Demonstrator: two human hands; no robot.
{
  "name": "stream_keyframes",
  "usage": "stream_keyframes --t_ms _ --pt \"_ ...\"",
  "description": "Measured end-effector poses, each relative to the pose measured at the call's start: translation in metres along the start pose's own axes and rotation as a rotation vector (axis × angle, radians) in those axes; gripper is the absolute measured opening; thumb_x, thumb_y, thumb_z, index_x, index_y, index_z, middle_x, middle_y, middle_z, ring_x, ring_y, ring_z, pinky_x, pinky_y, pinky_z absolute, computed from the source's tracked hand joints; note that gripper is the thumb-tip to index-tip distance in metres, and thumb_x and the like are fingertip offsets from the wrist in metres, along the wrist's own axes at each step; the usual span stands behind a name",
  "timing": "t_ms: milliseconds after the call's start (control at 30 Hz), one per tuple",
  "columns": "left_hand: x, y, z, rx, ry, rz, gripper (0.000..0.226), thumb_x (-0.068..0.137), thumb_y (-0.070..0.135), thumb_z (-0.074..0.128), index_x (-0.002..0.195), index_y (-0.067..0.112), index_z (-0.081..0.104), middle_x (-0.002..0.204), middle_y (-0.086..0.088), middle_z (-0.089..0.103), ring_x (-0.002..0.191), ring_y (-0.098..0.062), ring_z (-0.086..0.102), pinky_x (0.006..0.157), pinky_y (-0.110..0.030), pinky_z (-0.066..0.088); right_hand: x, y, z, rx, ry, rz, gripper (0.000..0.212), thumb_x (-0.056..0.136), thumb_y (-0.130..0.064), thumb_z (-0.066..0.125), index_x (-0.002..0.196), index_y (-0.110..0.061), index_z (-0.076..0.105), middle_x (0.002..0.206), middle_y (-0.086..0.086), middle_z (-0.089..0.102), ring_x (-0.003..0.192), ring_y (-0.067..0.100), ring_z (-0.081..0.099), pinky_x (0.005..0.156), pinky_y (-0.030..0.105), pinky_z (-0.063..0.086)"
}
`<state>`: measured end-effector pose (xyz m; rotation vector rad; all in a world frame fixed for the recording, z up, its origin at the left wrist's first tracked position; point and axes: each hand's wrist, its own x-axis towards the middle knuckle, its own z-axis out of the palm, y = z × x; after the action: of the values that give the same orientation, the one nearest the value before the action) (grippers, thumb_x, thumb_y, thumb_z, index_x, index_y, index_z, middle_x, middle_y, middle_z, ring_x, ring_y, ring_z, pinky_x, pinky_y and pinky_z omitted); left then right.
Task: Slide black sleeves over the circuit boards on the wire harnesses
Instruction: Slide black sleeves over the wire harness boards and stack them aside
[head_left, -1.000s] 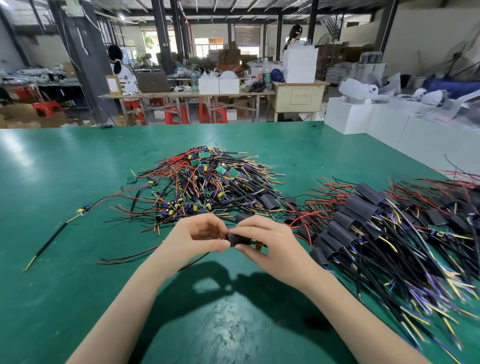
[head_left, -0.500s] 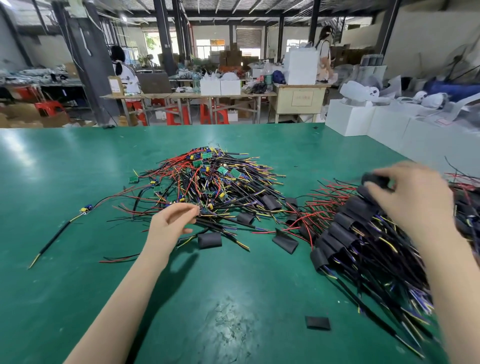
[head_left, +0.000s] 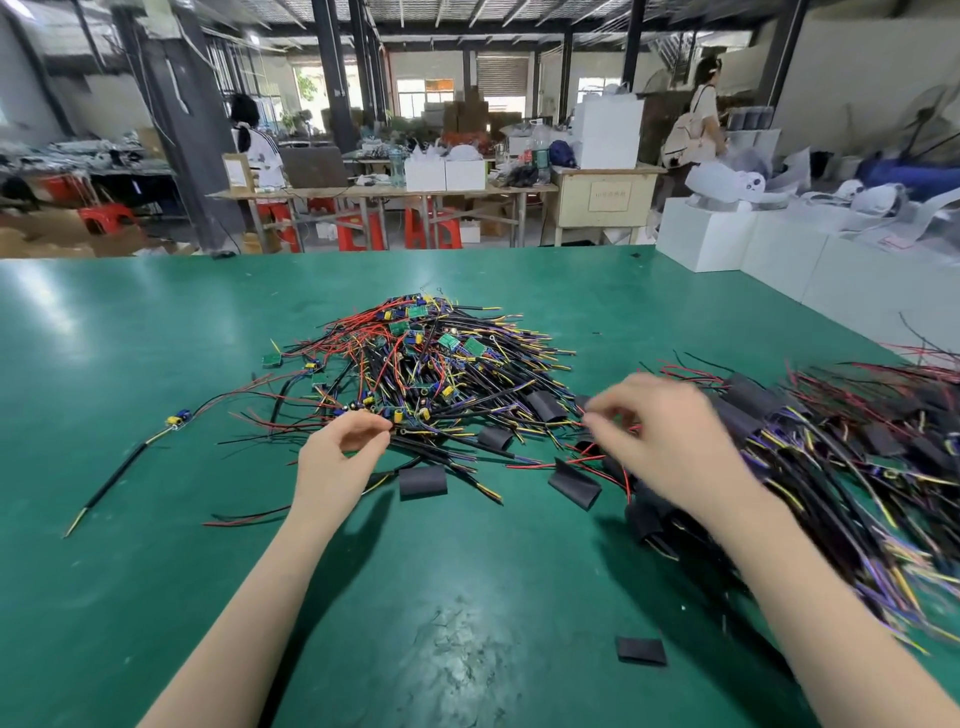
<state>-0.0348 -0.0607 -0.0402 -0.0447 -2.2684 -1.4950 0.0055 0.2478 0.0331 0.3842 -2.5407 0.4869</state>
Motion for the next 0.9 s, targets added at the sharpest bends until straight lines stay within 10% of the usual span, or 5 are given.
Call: stream_keyframes --t_ms 100,233,533,900 --pt "-0.001 0.000 -0.001 0.077 0.027 0.029 0.013 0.086 0.002 0.068 0.091 0.013 0.071 0.094 0.001 0.072 0.088 -0.019 0.066 0.078 -0.019 0.047 -0.001 -0.006 0.036 -0.281 -0.317 0.051 0.030 0.089 -0.044 0.054 0.100 -0.021 0.069 0.100 0.002 0.062 0.103 0.022 0.055 0.081 0.031 0.046" --pt "0.000 0.000 0.000 0.191 0.032 0.079 0.024 0.086 0.002 0.067 0.107 0.015 0.066 0.108 0.000 0.067 0.090 -0.010 0.061 0.072 -0.008 0.042 0.000 -0.002 0.062 -0.234 -0.334 0.085 0.030 0.092 -0.039 0.051 0.106 -0.017 0.066 0.107 0.004 0.058 0.108 0.023 0.048 0.085 0.032 0.044" --pt "0.002 -0.013 0.011 0.661 -0.303 0.286 0.053 0.098 0.022 0.052 0.149 0.018 0.035 0.156 0.000 0.033 0.142 -0.022 0.029 0.111 -0.040 0.027 0.063 0.006 0.094 -0.201 -0.328 0.218 0.029 0.097 -0.023 0.048 0.109 0.000 0.059 0.115 0.018 0.056 0.113 0.032 0.050 0.090 0.037 0.044" --pt "0.003 -0.017 0.012 0.812 -0.224 0.321 0.043 0.096 0.026 0.057 0.135 0.009 0.051 0.152 -0.012 0.032 0.138 -0.032 0.028 0.111 -0.041 0.027 0.081 0.008 0.106 -0.117 -0.295 0.437 0.036 0.077 -0.023 0.064 0.059 -0.012 0.035 0.063 0.003 0.043 0.069 0.028 0.051 0.061 0.027 0.040"
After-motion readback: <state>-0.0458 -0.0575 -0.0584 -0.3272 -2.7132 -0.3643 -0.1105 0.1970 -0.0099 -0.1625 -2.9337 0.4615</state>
